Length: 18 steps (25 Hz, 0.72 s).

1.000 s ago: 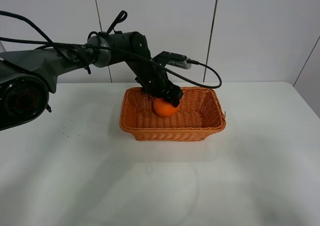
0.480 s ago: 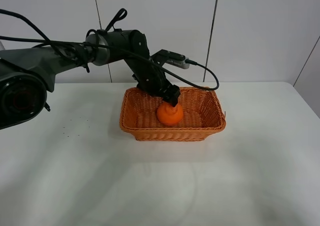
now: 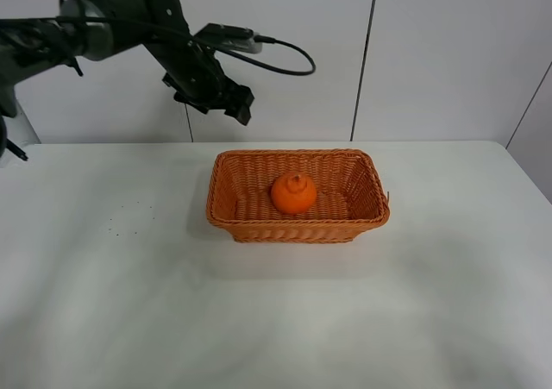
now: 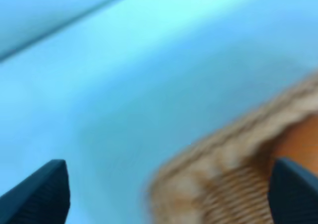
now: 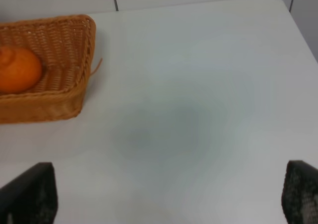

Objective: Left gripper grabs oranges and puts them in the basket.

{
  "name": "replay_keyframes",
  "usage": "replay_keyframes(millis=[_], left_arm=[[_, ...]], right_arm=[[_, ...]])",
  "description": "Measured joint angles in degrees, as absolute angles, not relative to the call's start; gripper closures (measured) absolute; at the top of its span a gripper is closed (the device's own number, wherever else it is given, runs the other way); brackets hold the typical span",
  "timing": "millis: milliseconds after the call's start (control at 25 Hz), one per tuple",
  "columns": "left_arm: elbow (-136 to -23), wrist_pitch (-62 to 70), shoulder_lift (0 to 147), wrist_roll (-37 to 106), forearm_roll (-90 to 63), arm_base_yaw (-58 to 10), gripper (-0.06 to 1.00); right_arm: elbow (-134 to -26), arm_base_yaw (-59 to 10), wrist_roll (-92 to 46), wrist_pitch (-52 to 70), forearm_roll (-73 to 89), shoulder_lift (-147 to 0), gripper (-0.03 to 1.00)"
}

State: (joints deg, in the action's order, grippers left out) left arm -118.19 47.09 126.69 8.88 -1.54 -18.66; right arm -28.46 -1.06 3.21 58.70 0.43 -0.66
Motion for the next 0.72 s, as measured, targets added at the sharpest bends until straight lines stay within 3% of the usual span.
replay_keyframes(millis=[520, 720], left_arm=[[-118.19, 50.2, 116.5, 5.55, 0.0, 0.77, 0.04], [-115.36, 50.25, 112.47, 6.68, -1.0, 3.14, 0.06]], right_arm=[[-28.46, -1.06, 3.21, 58.7, 0.43, -0.66, 0.27], [-28.46, -1.06, 3.21, 58.7, 0.43, -0.66, 0.27]])
